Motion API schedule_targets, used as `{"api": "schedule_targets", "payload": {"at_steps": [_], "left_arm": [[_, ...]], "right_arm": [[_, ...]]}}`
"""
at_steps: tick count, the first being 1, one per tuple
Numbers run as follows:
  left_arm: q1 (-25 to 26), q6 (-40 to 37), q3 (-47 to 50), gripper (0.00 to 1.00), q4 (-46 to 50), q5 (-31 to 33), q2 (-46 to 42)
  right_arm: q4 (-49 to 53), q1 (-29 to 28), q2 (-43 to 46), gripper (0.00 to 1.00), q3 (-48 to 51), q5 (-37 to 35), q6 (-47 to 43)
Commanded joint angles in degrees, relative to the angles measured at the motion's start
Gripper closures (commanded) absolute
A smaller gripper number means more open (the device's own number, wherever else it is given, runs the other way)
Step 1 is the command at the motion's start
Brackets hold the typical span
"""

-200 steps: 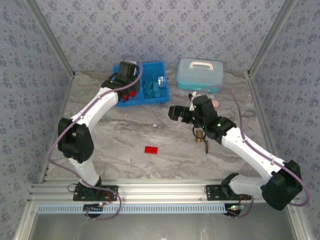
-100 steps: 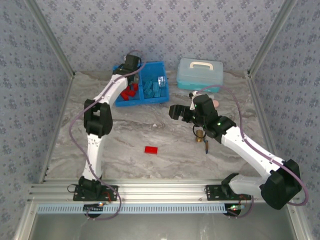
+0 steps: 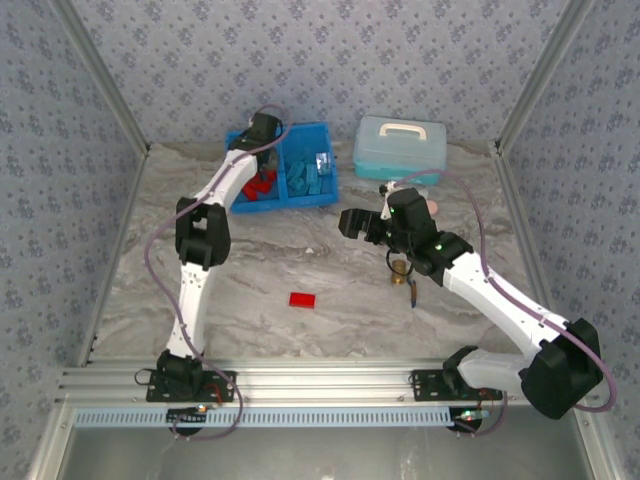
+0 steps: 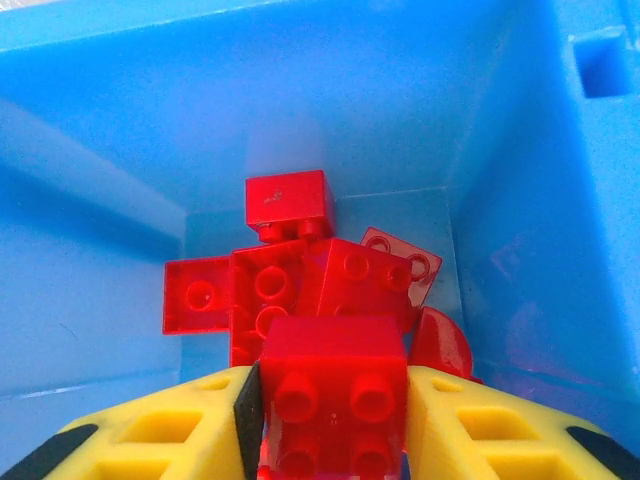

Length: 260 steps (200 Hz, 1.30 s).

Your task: Sort the legos into containers by color

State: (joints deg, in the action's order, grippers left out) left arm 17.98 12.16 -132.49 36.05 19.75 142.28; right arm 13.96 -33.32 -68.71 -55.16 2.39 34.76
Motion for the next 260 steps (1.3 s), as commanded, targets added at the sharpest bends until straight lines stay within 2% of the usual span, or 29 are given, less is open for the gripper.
{"api": "schedule_targets", "payload": {"at_steps": [1,35,52,86,109,129,145,196,221,237,260], "left_arm": [[-0.22,1.02,0.82,0.55,0.25,-1.28,-4.34],[-0.22,1.23,1.27,0.52,1.36,-2.54,-9.57],[-0.15,2.34,5.03,0.52,0.87,-4.43,-14.92],[1.21,4.79,23.96,0.52,-6.17,-9.14,-31.61],[2.94,4.18,37.08,0.52,-9.50,-14.85,-42.14],[5.67,1.59,47.17,0.51,-10.64,-19.57,-49.80],[8.67,0.90,54.09,0.50,-10.02,-20.20,-54.62],[19.10,15.05,73.75,0.46,-10.92,-19.88,-63.08],[24.18,21.97,77.26,0.38,-9.96,-20.23,-62.65],[27.34,25.12,77.68,0.28,-8.15,-19.27,-61.73],[31.01,29.24,78.80,0.06,-7.73,-17.78,-61.23]], "right_arm": [[-0.16,0.32,-0.38,0.00,-0.94,0.65,0.25],[-0.18,0.26,-0.37,0.00,-0.92,0.96,0.54],[-0.17,0.23,-0.29,0.00,-0.86,0.95,0.57],[-0.62,0.10,-0.16,0.00,-0.65,0.86,0.77],[-1.05,0.08,-0.29,0.00,-0.59,0.95,0.84],[-1.26,0.09,-0.53,0.00,-0.57,1.03,0.80],[-1.50,-0.04,-0.62,0.00,-0.67,1.05,0.83],[-2.05,-0.03,-1.48,0.00,-1.00,1.29,0.80],[-1.80,-0.03,-1.87,0.00,-1.36,1.65,0.79],[-1.83,-0.14,-1.86,0.00,-1.31,1.87,0.86],[-2.02,-0.24,-1.78,0.00,-1.02,1.84,0.85]]}}
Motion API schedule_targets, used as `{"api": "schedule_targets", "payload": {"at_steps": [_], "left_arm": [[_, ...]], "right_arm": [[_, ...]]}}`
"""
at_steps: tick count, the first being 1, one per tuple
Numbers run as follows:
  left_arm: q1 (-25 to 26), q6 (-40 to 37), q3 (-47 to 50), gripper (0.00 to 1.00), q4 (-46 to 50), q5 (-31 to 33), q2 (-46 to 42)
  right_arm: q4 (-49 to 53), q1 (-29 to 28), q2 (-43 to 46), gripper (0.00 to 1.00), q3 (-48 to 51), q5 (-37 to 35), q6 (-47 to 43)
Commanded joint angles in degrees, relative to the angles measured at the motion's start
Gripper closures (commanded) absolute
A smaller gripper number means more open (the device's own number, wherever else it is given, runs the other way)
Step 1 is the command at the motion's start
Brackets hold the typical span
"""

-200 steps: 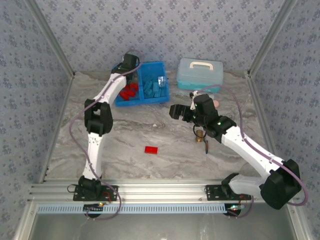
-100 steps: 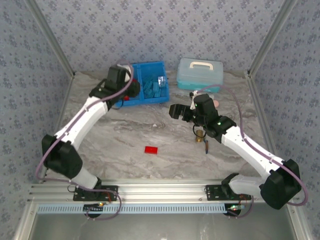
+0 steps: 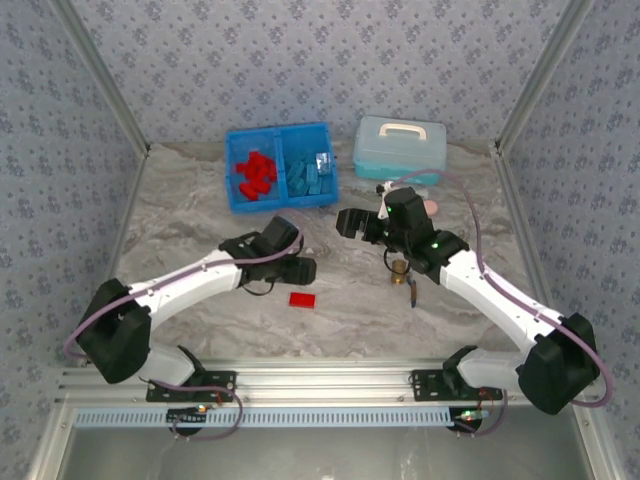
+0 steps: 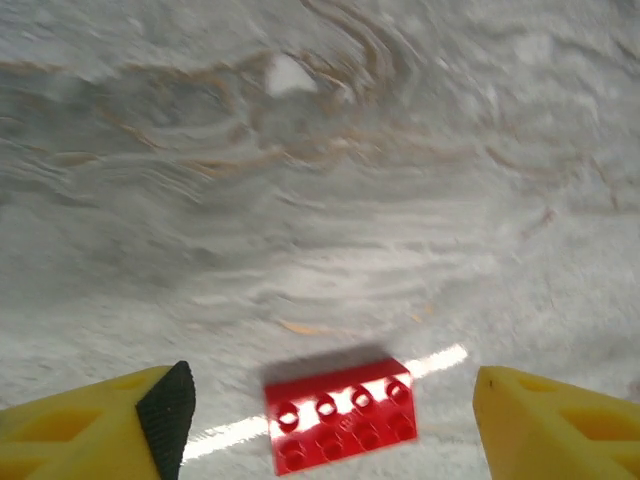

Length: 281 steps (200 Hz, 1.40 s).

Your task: Sort the legos into containers by color

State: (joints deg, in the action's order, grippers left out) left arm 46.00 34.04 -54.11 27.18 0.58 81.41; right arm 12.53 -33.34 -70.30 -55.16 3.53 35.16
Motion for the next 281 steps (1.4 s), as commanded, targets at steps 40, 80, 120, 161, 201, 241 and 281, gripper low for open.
{"api": "schedule_targets", "payload": {"at_steps": [40,80,120,161,201,241,281], "left_arm": [[11.27,7.50,-1.53,0.01,5.32,10.34,5.05],[15.37,9.75,-2.94,0.01,8.13,15.47,10.29],[17.02,12.32,-3.47,0.01,9.39,19.56,13.30],[17.06,13.53,-3.46,0.08,7.41,19.96,16.02],[16.98,14.08,-3.11,0.25,5.57,19.31,17.40],[16.93,14.39,-3.02,0.36,4.71,18.50,19.49],[16.94,14.28,-3.36,0.48,5.22,19.18,18.74]], "right_arm": [[-0.71,-0.23,-0.17,0.00,-0.94,0.80,0.46],[-0.23,-0.39,0.45,0.00,-0.79,0.76,0.46],[-0.10,-0.43,1.56,0.00,0.09,0.35,0.44],[0.34,-0.55,2.31,0.00,0.06,0.16,1.66],[0.83,-0.53,2.98,0.00,0.20,-0.22,1.47],[0.91,-0.53,3.15,0.00,0.31,-0.27,1.47],[0.86,-0.54,3.15,0.00,0.31,-0.35,1.48]]}}
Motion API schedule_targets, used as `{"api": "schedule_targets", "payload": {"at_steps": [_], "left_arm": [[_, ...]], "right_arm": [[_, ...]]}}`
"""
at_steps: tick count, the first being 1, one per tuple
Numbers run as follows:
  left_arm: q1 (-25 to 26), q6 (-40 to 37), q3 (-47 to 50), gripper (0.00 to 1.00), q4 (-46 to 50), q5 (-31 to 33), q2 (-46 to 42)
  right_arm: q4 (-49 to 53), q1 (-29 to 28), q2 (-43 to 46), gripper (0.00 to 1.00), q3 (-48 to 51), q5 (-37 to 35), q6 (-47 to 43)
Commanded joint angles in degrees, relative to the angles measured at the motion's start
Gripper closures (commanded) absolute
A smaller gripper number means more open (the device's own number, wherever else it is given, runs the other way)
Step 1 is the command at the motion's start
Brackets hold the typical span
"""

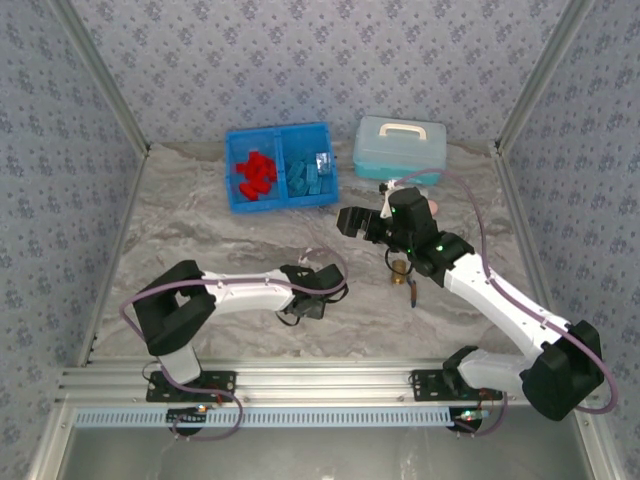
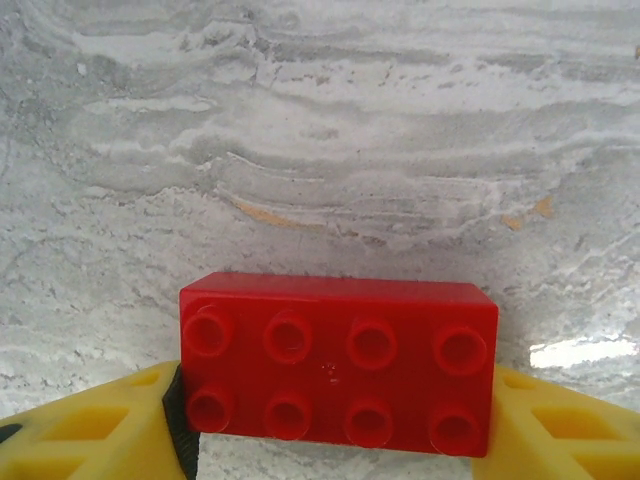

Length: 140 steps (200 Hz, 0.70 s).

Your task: Sort the legos into containers by color

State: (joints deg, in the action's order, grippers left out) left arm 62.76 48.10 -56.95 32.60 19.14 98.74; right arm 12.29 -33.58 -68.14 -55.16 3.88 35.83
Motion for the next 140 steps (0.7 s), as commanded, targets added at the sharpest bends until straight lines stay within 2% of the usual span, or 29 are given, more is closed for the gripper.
{"api": "schedule_targets", "payload": {"at_steps": [1,30,58,109,140], "left_arm": [[0.22,0.19,-0.53,0.48,-0.14,0.63,1.30],[-0.64,-1.24,-1.82,0.49,0.80,1.72,-2.50],[-4.40,-4.08,-4.03,0.49,2.02,2.11,-6.58],[-18.06,-13.99,-10.71,0.48,-0.01,3.24,-8.99],[-27.03,-19.32,-17.67,0.48,-2.54,1.78,-6.15]], "right_arm": [[1.13,-0.28,0.99,0.00,0.31,-0.71,0.81],[0.98,-0.32,0.99,0.00,0.12,-0.65,0.87],[0.97,-0.27,0.98,0.00,-0.28,-0.39,0.82],[0.09,-0.69,0.64,0.00,-0.28,0.02,0.81],[1.13,-0.84,1.23,0.00,-0.30,-0.23,0.73]]}}
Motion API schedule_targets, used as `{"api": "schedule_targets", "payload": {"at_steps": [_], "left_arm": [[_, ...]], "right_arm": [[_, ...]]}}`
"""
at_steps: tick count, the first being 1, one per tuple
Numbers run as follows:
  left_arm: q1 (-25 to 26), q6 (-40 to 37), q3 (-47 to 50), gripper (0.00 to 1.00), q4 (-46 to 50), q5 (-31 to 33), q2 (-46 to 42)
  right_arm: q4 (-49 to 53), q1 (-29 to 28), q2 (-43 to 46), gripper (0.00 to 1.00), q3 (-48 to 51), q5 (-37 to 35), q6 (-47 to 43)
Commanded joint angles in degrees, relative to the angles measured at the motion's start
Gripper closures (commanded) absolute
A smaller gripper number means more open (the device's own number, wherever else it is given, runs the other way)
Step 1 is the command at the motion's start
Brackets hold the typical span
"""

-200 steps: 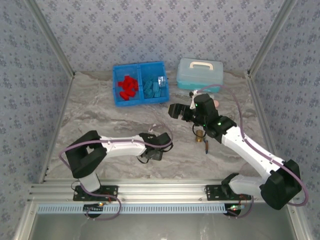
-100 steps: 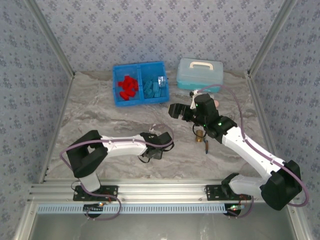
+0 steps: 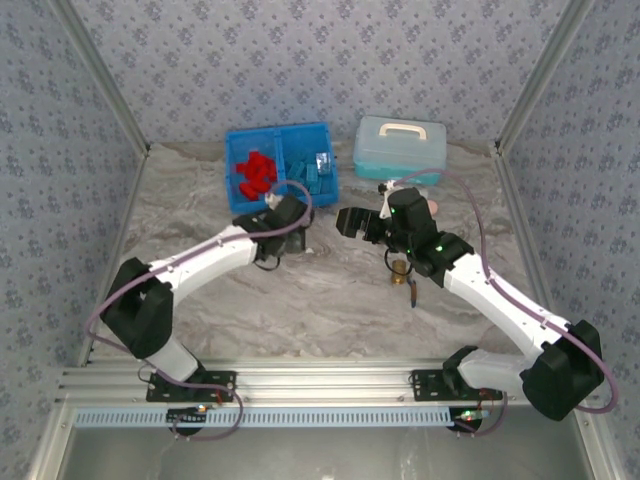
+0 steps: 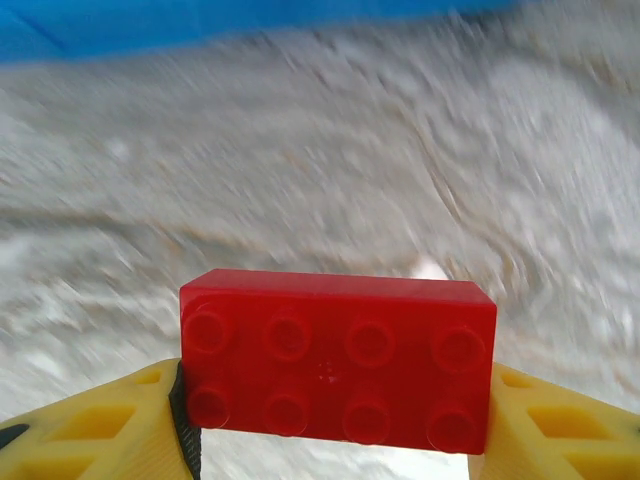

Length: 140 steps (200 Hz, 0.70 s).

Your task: Sort the legos into containers by color

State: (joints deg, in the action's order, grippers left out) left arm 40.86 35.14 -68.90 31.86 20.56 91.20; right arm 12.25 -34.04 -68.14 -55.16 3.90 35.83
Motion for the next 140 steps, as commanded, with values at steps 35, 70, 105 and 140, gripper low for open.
{"api": "schedule_targets", "payload": {"at_steps": [35,70,105,140], "left_arm": [[-13.26,-9.67,-13.92,0.48,-5.06,-0.68,8.52],[-18.60,-13.08,-24.44,0.49,-3.66,-1.73,18.34],[-22.40,-13.22,-35.50,0.48,-0.45,-4.09,28.16],[-23.28,-13.61,-41.74,0.46,0.49,-8.66,34.13]], "right_arm": [[1.85,-0.41,1.95,0.00,-0.29,-0.87,0.73],[2.21,0.01,1.91,0.00,-0.29,-1.10,0.73],[1.54,0.37,1.25,0.00,-0.23,-0.83,0.73],[1.89,0.44,0.58,0.00,-0.59,-0.89,0.68]]}}
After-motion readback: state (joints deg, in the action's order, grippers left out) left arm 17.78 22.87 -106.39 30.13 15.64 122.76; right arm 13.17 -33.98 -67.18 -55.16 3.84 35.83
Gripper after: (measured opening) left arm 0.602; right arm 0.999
